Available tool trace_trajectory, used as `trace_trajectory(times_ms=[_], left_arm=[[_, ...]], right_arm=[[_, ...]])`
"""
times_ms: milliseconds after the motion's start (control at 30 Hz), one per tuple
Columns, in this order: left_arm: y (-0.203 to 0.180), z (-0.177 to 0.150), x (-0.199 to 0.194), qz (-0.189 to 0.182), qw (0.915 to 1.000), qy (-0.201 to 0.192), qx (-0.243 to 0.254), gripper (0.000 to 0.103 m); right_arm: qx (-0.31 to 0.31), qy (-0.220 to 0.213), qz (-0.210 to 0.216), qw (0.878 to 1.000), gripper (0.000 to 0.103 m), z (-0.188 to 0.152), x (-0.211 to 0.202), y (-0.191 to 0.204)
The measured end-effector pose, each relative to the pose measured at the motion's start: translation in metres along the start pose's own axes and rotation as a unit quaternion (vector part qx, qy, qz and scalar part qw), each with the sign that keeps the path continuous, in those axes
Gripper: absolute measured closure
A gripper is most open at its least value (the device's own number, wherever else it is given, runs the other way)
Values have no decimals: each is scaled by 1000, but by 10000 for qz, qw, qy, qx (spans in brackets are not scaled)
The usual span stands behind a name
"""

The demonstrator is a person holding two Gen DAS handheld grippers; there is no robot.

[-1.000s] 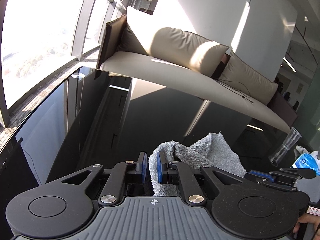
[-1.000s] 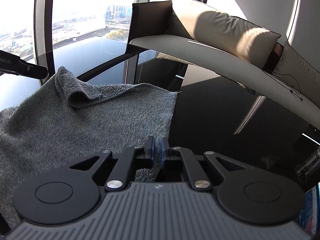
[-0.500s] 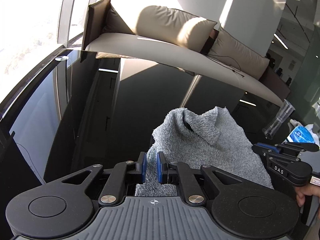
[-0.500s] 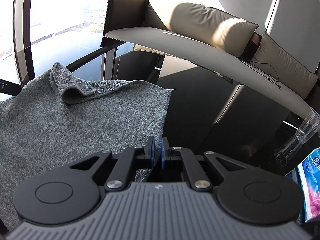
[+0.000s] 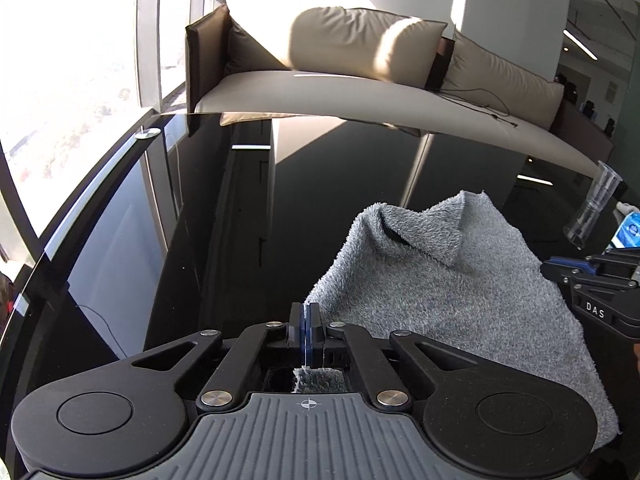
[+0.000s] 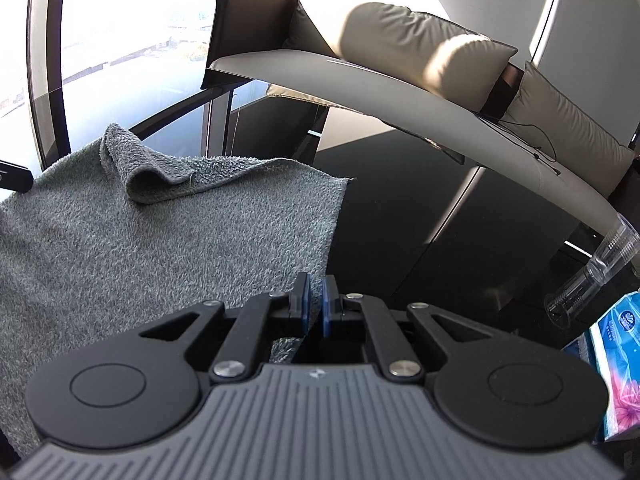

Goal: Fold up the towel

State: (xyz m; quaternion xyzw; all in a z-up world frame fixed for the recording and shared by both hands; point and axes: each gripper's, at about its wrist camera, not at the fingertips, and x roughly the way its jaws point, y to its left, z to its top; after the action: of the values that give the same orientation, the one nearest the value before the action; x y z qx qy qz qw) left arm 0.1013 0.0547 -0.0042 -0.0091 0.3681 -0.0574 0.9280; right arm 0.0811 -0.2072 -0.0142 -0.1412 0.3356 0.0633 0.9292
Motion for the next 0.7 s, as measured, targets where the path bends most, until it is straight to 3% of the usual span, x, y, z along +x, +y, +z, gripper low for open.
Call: trace_trajectory(times_ms=[167,267,367,433,700], left_arm=[[0,3,-16,73,9998,-160,61,102],[6,13,-19,-424,9978,-491,-162,101],[2,30,-16,-762,9939,-791,-83,93],[-2,37,-9,-872,9929,-815,9,89],[-33,49,19,-1125,9894,-726,555,86]], right_arm=[[29,23,35,10000,98,2,2,-1],[66,33,65,10000,98,3,3,-3],[107,44,80,9999,98,4,3,-3],[84,41,77,9999,98,5,3,-2],[125,54,130,9998,98,3,4,-6]])
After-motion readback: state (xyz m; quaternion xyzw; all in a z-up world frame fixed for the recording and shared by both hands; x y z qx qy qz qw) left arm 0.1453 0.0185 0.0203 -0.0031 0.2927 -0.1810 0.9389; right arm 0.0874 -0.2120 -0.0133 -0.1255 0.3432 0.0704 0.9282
